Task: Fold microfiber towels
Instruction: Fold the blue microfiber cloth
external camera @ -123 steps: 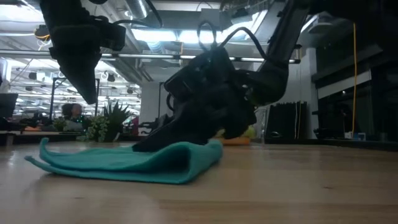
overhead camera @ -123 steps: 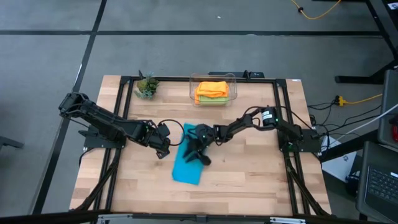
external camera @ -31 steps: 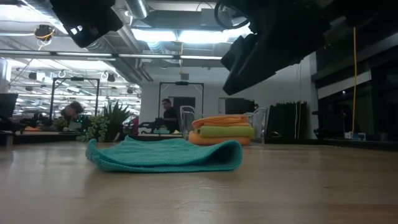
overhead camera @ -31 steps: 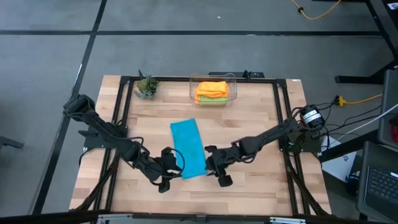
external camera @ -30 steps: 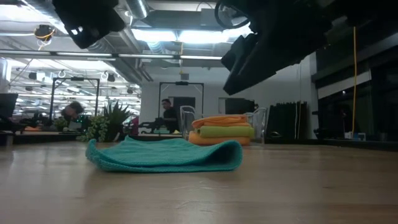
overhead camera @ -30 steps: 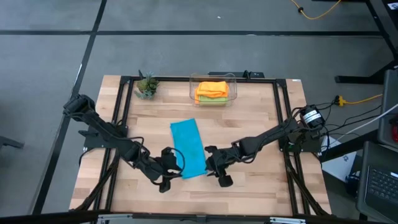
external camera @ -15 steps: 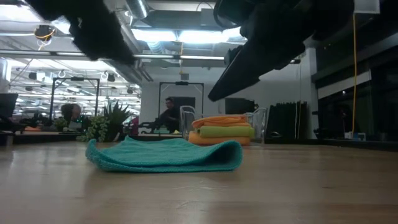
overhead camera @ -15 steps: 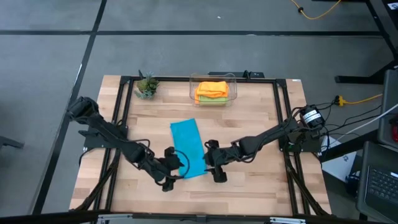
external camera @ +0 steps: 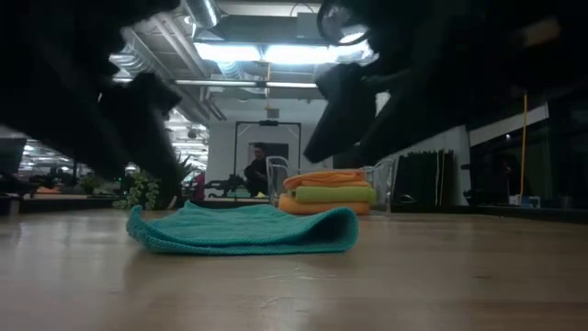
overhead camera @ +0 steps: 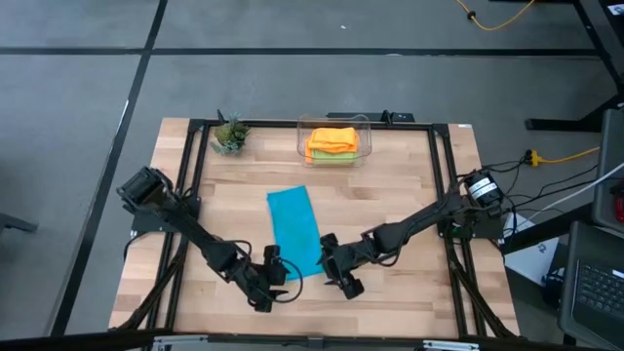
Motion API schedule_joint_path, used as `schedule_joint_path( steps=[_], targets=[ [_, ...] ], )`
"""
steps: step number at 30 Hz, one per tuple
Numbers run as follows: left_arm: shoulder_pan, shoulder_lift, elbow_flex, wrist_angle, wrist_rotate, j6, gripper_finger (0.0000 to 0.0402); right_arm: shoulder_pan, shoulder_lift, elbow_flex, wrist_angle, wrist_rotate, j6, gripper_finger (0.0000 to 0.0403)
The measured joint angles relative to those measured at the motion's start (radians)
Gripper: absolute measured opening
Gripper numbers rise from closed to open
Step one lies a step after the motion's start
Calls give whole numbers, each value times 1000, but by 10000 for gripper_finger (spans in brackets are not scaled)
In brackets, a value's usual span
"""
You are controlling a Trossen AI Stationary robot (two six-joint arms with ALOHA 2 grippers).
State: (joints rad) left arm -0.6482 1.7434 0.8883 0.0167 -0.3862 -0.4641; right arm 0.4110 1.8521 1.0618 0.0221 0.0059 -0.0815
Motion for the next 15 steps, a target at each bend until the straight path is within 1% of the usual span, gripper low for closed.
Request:
schedule_joint_path(
  steps=[5, 15],
  targets=[
    [7, 48, -1, 1, 10, 4, 247, -7, 39, 0, 21, 16, -83, 287],
    [21, 60, -1, -20, -14, 41, 248, -9, 106, 0, 7, 89, -133, 287]
  ],
)
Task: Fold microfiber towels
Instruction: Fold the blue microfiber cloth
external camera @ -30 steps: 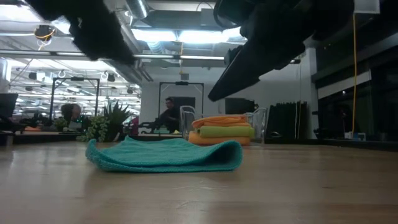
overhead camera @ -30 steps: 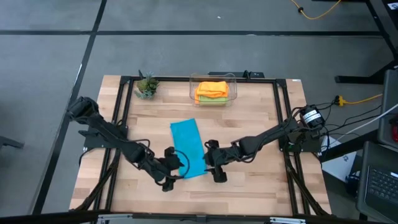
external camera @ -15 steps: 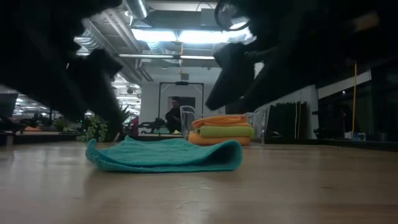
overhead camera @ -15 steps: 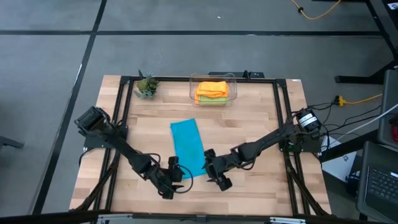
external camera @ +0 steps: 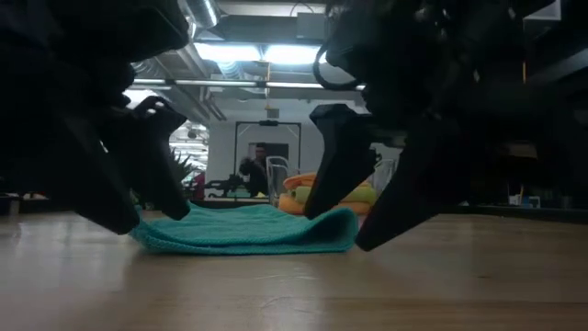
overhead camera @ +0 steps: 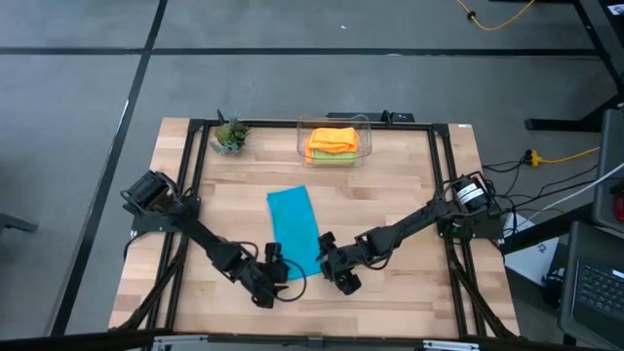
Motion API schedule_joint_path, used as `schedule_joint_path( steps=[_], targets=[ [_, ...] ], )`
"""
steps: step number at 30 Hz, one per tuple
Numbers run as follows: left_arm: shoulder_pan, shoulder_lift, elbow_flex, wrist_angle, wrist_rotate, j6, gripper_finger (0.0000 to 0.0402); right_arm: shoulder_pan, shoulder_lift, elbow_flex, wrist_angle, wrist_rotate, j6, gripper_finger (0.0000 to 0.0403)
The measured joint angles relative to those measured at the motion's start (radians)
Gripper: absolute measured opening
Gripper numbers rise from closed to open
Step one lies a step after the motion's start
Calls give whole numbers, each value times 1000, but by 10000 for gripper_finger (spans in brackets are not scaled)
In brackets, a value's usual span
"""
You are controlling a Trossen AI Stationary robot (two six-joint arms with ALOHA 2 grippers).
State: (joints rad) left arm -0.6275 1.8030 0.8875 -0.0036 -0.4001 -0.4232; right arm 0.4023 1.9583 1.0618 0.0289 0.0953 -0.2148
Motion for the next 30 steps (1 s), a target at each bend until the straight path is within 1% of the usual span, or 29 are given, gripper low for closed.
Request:
schedule_joint_path(
  steps=[6, 13, 16, 19, 26, 30],
  targets=[
    [20, 39, 1, -5, 45, -10, 248, 0, 1, 0, 5, 1, 0, 287],
    [38, 71, 5, 2, 39, -13, 248, -4, 42, 4, 16, -6, 9, 287],
    [38, 72, 5, 1, 35, -22, 244, -5, 48, 4, 9, -5, 42, 279],
    [37, 74, 4, -10, 27, -53, 223, -7, 49, 4, 2, -9, 68, 259],
    [38, 75, 4, -25, -2, -142, 156, -6, 51, 3, -7, -21, 81, 199],
    [36, 76, 3, -31, -18, -150, 121, -6, 52, 2, -9, -29, 111, 165]
  ],
)
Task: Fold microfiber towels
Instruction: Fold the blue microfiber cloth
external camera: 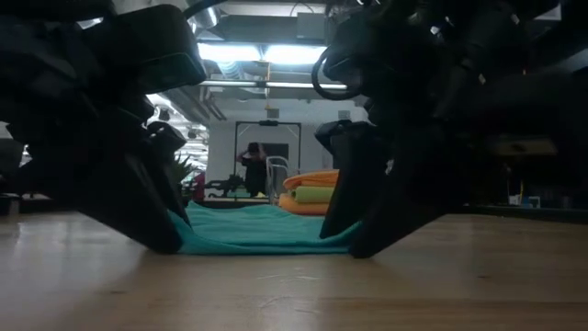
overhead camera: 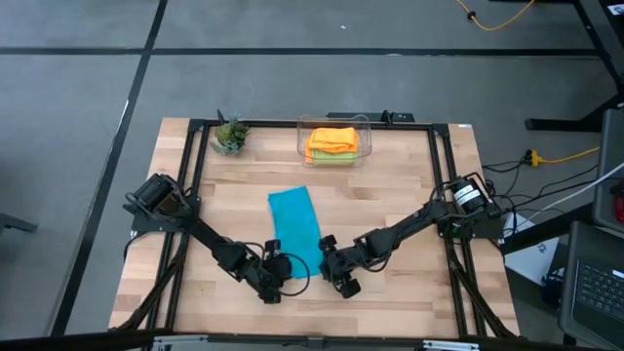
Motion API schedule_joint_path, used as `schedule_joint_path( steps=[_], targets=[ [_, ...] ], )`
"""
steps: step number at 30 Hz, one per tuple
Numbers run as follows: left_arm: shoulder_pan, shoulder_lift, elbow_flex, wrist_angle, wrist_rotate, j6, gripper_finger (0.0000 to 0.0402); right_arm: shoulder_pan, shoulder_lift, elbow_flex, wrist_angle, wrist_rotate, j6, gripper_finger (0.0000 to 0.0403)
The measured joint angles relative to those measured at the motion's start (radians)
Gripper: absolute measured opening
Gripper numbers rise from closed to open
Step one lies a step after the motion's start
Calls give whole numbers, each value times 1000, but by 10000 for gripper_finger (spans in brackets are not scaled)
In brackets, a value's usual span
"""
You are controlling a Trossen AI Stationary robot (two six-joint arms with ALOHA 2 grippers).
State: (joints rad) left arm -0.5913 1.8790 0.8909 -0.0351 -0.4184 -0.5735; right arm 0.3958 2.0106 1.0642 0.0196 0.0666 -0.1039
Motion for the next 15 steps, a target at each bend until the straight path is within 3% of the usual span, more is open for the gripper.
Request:
schedule_joint_path(
  steps=[5, 10, 15],
  targets=[
    [-9, 0, -2, -3, -12, -2, 69, 2, 1, 0, 0, 1, 40, 105],
    [-28, 0, -3, 19, -17, 0, 8, 0, 2, 0, 2, 19, 74, 21],
    [-48, -18, -5, 70, 15, 3, 2, 0, -6, 5, -4, 15, 122, 9]
  ],
)
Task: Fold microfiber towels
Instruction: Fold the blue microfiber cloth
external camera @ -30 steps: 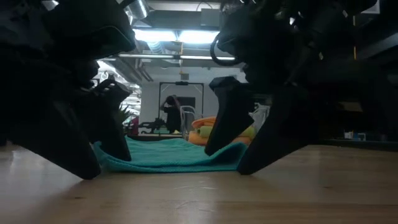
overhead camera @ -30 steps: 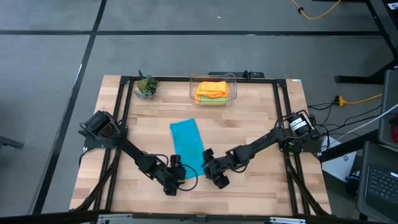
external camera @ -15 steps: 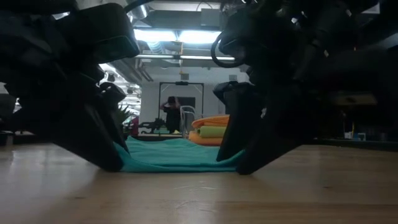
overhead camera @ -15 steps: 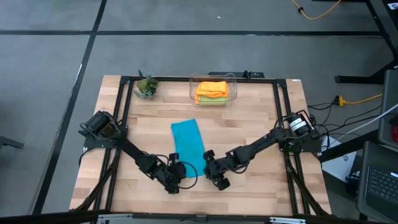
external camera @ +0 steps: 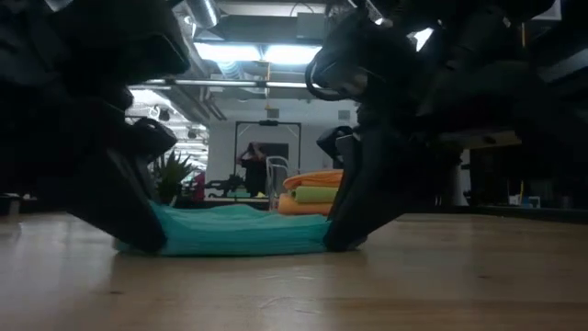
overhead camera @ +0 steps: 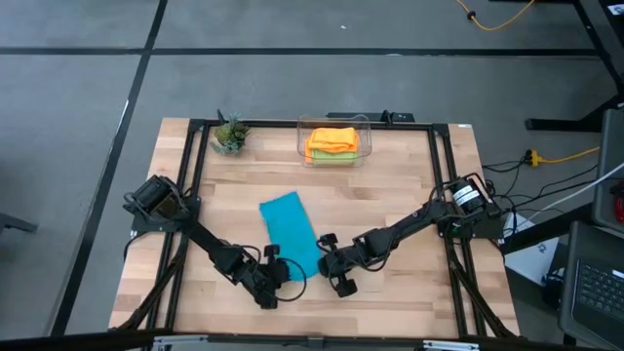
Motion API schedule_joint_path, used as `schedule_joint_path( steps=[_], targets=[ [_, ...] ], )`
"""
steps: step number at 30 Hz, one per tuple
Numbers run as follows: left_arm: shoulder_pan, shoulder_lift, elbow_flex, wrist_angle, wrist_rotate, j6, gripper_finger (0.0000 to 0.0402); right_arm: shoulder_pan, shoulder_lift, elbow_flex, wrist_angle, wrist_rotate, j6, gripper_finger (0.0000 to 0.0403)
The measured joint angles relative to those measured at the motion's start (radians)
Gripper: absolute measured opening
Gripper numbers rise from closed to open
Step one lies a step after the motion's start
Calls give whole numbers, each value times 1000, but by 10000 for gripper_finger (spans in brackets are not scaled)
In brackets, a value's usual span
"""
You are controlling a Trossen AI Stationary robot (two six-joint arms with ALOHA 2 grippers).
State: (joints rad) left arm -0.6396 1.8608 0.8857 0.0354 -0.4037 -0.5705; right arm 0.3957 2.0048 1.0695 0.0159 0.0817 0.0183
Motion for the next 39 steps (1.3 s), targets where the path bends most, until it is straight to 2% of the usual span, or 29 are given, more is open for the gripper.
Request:
schedule_joint_path(
  steps=[5, 13, 18, 24, 31, 39],
  targets=[
    [-15, -57, 8, 15, 7, -4, 1, 5, -39, 21, -36, -42, 50, 6],
    [-47, -73, 130, -38, 10, 17, 0, 49, -93, 144, -263, -54, 134, 4],
    [-60, -74, 252, -182, 14, 23, 0, 77, -99, 261, -407, -51, 132, 4],
    [-81, -75, 373, -394, -1, 23, 0, 90, -100, 381, -528, 85, 51, 3],
    [-104, -76, 486, -690, -72, -30, 0, 68, -100, 404, -495, 209, -75, 2],
    [-92, -74, 501, -947, -75, -191, 0, -6, -91, 397, -388, 213, -193, 2]
  ],
)
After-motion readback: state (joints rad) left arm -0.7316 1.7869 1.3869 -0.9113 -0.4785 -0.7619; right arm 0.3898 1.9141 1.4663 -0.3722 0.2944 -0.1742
